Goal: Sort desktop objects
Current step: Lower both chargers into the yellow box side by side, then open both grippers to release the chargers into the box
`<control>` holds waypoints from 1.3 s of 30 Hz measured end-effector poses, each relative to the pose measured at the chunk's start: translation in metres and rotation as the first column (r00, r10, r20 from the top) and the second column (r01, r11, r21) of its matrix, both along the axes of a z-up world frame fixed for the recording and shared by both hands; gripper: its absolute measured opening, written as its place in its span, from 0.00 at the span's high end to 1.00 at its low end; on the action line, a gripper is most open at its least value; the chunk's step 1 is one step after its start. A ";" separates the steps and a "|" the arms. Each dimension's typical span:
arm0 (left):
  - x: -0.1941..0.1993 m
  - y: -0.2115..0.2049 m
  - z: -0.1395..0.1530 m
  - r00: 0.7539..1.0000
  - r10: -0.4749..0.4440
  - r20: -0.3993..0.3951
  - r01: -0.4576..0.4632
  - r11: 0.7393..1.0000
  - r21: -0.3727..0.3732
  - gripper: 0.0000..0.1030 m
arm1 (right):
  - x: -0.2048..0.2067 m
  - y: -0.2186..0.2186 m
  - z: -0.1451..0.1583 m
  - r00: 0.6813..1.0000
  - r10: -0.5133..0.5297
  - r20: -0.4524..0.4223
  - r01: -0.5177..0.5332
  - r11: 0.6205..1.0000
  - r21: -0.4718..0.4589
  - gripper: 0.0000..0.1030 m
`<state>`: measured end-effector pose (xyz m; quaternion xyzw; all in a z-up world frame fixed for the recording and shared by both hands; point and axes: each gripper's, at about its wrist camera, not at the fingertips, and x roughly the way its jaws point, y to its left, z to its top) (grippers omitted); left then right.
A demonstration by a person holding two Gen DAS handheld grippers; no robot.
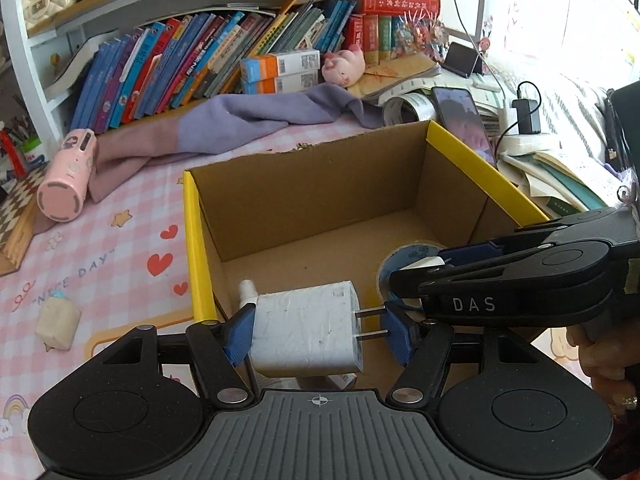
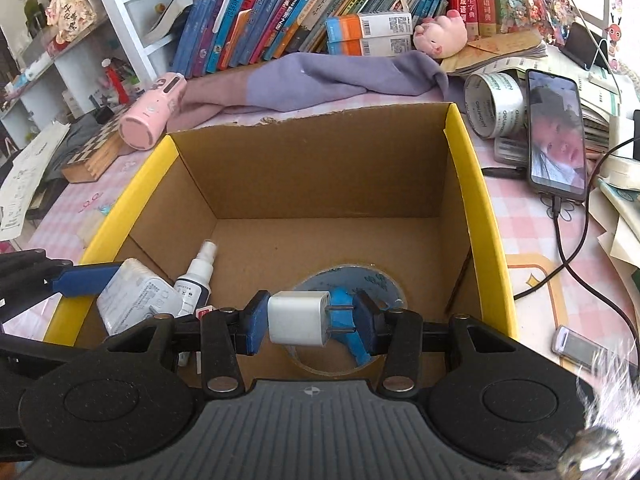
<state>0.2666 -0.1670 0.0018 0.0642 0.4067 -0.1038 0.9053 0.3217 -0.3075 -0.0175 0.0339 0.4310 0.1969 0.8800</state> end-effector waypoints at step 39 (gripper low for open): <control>-0.070 0.057 0.043 0.970 0.091 0.225 -0.061 0.989 -0.133 0.23 | -0.079 0.007 0.052 0.964 -0.138 0.228 0.140 0.990 0.006 0.40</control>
